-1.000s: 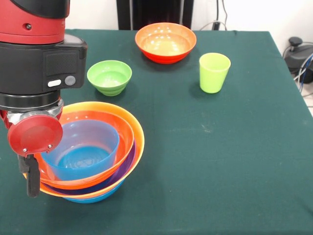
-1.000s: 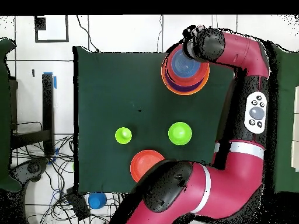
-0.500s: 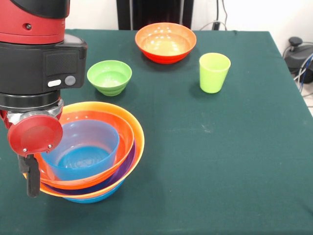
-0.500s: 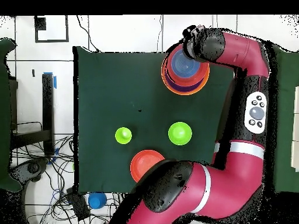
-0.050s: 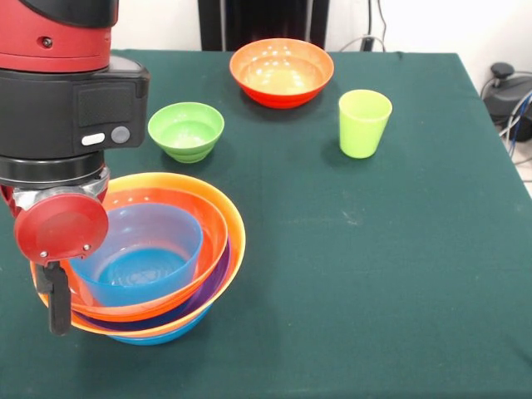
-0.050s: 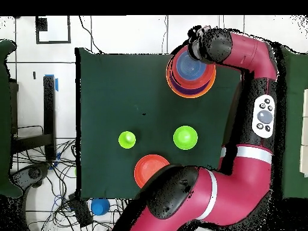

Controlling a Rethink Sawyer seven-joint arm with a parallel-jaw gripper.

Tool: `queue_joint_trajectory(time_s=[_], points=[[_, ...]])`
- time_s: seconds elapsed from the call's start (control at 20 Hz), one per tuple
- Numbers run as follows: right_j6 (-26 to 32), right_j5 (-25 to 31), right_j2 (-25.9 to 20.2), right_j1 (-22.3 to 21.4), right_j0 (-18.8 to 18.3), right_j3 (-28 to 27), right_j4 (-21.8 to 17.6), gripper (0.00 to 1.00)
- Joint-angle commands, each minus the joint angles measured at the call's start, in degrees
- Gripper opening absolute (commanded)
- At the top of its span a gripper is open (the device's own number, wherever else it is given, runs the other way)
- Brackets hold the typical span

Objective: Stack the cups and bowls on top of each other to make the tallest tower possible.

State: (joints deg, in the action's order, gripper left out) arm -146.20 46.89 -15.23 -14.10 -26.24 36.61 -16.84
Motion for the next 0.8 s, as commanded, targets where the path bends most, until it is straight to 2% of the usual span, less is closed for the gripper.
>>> queue_joint_trajectory(time_s=[0.05, 0.8], points=[[6.86, -1.37, -1.95, 0.13, 1.35, 6.44, -0.34, 1.0], [5.98, -2.44, -1.35, 0.14, 1.57, 7.38, -0.1, 1.0]])
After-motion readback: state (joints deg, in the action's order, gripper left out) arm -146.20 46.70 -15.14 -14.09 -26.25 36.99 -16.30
